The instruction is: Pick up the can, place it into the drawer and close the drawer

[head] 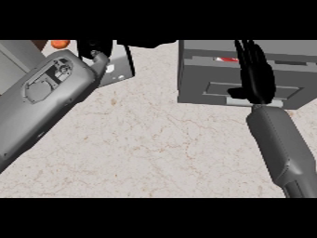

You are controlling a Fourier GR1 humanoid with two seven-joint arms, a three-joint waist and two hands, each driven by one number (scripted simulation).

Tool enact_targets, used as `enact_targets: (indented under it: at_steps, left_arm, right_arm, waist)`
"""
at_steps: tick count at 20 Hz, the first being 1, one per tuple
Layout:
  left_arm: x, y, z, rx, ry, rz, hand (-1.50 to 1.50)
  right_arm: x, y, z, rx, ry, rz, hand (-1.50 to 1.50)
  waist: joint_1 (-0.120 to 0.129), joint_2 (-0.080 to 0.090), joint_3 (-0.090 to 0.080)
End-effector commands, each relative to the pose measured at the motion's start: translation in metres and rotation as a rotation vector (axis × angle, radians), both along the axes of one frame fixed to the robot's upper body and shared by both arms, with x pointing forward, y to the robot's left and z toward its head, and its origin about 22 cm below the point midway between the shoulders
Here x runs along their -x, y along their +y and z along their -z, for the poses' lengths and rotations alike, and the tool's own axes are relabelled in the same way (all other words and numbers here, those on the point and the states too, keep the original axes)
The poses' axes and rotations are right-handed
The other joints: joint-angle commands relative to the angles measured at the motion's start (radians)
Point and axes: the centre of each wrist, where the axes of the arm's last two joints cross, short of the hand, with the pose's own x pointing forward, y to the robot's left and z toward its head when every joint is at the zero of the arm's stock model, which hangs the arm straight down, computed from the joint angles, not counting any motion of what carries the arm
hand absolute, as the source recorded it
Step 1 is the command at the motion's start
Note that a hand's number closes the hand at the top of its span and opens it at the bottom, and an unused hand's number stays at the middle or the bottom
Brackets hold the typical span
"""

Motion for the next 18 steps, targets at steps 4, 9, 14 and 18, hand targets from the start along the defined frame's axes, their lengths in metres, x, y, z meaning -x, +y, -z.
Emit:
enact_targets:
  at_steps: [4, 9, 14, 18]
  left_arm:
    - [0.013, 0.019, 0.011, -0.005, 0.016, 0.000, -1.50]
    - [0.031, 0.020, 0.024, -0.014, 0.000, 0.028, -1.50]
    - [0.030, 0.038, 0.031, -0.026, 0.018, 0.020, -1.50]
    - [0.038, 0.040, 0.041, -0.006, 0.021, 0.031, -1.50]
  right_arm:
    - [-0.023, 0.020, 0.002, -0.035, 0.011, 0.027, -1.50]
    - [-0.037, 0.017, -0.015, -0.018, -0.001, 0.046, -1.50]
    - [-0.050, 0.017, -0.040, -0.028, -0.017, 0.041, -1.50]
    - [-0.059, 0.022, -0.058, -0.056, -0.022, 0.059, -1.50]
  waist:
    - [0.020, 0.023, 0.015]
    - [0.041, 0.024, 0.015]
    - [0.039, 0.034, 0.016]
    - [0.043, 0.037, 0.015]
